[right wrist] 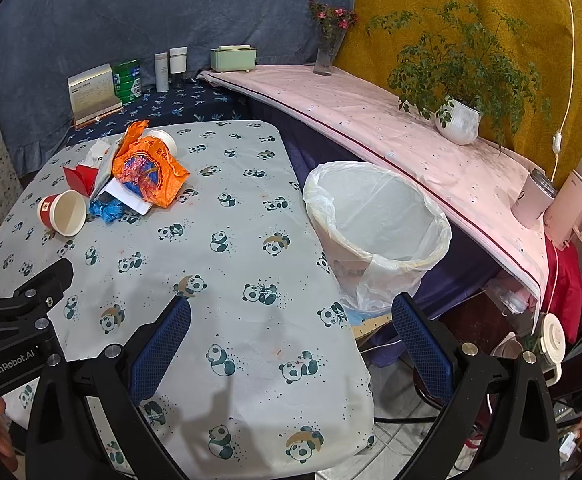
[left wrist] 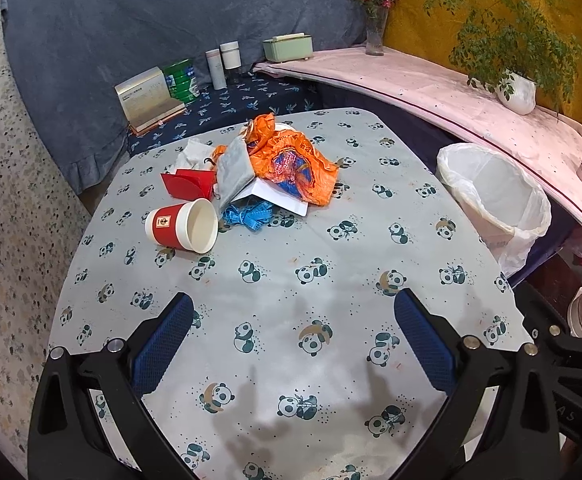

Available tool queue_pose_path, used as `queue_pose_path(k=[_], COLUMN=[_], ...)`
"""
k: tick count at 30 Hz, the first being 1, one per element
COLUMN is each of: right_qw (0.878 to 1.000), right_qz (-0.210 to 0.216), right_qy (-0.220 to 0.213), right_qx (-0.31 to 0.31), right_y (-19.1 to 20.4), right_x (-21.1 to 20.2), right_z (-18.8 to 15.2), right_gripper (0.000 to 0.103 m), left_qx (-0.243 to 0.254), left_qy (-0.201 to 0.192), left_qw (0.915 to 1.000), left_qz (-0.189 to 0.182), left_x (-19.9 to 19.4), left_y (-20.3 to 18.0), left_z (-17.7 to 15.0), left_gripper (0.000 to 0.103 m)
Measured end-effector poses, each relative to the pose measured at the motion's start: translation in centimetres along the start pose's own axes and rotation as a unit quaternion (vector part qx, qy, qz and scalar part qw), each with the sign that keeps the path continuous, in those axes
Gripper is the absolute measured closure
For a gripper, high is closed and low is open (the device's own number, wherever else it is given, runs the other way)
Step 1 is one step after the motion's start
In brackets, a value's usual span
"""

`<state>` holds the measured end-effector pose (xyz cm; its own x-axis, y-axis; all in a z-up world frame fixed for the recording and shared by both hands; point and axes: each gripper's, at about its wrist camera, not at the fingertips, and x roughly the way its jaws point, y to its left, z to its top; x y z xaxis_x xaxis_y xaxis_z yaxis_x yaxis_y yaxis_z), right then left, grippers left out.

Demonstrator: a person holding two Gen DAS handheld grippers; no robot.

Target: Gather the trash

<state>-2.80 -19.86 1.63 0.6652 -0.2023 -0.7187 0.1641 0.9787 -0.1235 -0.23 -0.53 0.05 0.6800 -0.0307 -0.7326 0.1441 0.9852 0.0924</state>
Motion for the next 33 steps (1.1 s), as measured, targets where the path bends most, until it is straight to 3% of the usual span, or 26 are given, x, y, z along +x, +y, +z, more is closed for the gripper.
queue_pose_path(k=[16, 33], right_qw=[1.000, 1.000], right_qz=[-0.002, -0.003], right_qy=[0.000, -0.002], right_qx=[0.004, 0.008], right_y=[-0.18, -0.42], right_x=[0.08, -0.02], right_z=[0.10, 0.07], right_gripper=[0.007, 0.007], left_qx=[-0.002, -0.005], left_qy=[-0.014, -0.001], left_qw=[0.9998, 1.0000], left_qz=[-0.014, 0.002], left_x=[-0.11, 0.35], left_y=[-0.02, 0.23], left_z=[0.26, 0.10], left_gripper=[0.007, 0.007])
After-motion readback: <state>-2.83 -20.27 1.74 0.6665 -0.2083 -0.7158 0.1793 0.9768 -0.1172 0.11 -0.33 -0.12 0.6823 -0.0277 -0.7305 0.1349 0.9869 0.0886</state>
